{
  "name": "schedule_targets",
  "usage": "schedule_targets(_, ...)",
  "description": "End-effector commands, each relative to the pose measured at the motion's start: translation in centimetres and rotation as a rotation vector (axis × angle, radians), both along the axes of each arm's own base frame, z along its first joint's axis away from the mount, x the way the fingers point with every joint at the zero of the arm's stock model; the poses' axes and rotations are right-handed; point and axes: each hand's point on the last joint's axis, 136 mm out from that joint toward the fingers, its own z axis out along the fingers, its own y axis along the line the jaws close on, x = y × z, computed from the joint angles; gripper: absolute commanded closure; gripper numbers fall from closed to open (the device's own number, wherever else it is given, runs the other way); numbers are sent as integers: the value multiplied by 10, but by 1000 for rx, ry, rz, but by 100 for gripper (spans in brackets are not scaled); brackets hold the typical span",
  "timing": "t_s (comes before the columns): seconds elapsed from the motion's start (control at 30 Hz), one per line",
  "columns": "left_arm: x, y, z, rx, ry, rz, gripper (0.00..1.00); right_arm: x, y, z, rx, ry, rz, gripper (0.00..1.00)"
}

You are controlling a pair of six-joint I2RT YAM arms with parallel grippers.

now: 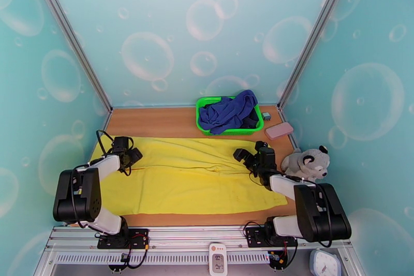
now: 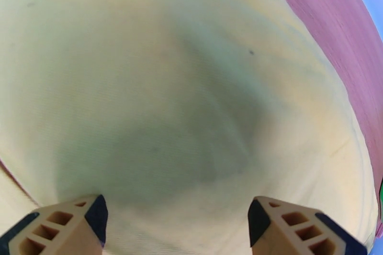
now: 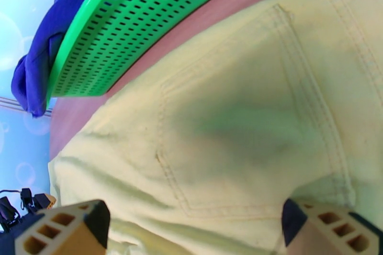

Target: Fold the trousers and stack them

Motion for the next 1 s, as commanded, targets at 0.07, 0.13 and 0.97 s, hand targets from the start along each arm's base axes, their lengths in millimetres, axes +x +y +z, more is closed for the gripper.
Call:
schedule_targets(0.07, 16, -19, 50, -42, -176, -103, 18, -29, -10, -3, -101, 57, -58, 1)
schedule_targets(0.13, 23, -39, 69, -82, -253, -191, 19, -20, -1, 28, -151, -59, -26, 1)
schedule_targets(0.97, -109, -210, 8, -454, 189, -673, 1, 59, 48, -11, -50, 37, 176, 1)
